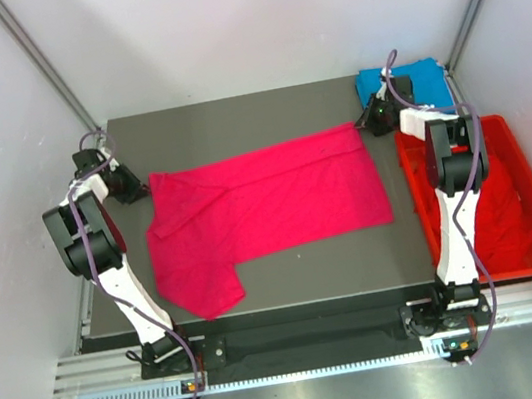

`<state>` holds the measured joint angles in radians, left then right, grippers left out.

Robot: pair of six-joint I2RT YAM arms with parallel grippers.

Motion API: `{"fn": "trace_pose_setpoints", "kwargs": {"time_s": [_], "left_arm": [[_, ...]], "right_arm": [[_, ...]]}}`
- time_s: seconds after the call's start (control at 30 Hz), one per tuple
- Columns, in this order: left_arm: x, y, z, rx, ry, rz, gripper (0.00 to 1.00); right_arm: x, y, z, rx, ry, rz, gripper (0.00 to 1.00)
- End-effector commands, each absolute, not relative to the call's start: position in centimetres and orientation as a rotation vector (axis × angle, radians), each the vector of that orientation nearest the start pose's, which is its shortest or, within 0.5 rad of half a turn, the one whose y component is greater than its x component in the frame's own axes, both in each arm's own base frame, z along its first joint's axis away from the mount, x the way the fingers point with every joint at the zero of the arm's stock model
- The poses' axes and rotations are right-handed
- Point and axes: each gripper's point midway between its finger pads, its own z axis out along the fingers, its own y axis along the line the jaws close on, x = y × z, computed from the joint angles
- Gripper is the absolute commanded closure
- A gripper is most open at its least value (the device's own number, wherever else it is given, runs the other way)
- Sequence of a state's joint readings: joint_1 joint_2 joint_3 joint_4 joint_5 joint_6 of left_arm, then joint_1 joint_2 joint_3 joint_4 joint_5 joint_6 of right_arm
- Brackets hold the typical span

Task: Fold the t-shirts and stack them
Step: Fold the tshirt

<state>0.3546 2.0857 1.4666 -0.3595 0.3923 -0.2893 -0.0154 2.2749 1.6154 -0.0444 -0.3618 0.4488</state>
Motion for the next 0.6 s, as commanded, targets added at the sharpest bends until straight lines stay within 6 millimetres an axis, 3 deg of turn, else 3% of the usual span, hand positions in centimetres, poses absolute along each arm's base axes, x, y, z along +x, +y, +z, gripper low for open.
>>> {"fn": "trace_pose_setpoints", "kwargs": {"time_s": [0.0,0.23,0.37,0.57], "left_arm": [[49.3,9.9,5.5,-0.609,2.361,-0.456,0.73],[49.6,9.6,5.2,-0.61,2.368,-0.486,0.76],[49.5,9.2,5.1,-0.606,2.381,-0.515,0.88],[48.7,9.3,4.3,-0.632,2.421,-0.494,0.93]], "right_arm": [[58.8,5.9,7.9,0.323,2.169,0.626,1.0],[58.5,6.0,7.8,0.339,2.171,0.638,1.0],[58.3,5.7,7.6,0.353,2.175,0.627,1.0],[58.0,5.8,7.8,0.362,2.176,0.635,1.0]]}}
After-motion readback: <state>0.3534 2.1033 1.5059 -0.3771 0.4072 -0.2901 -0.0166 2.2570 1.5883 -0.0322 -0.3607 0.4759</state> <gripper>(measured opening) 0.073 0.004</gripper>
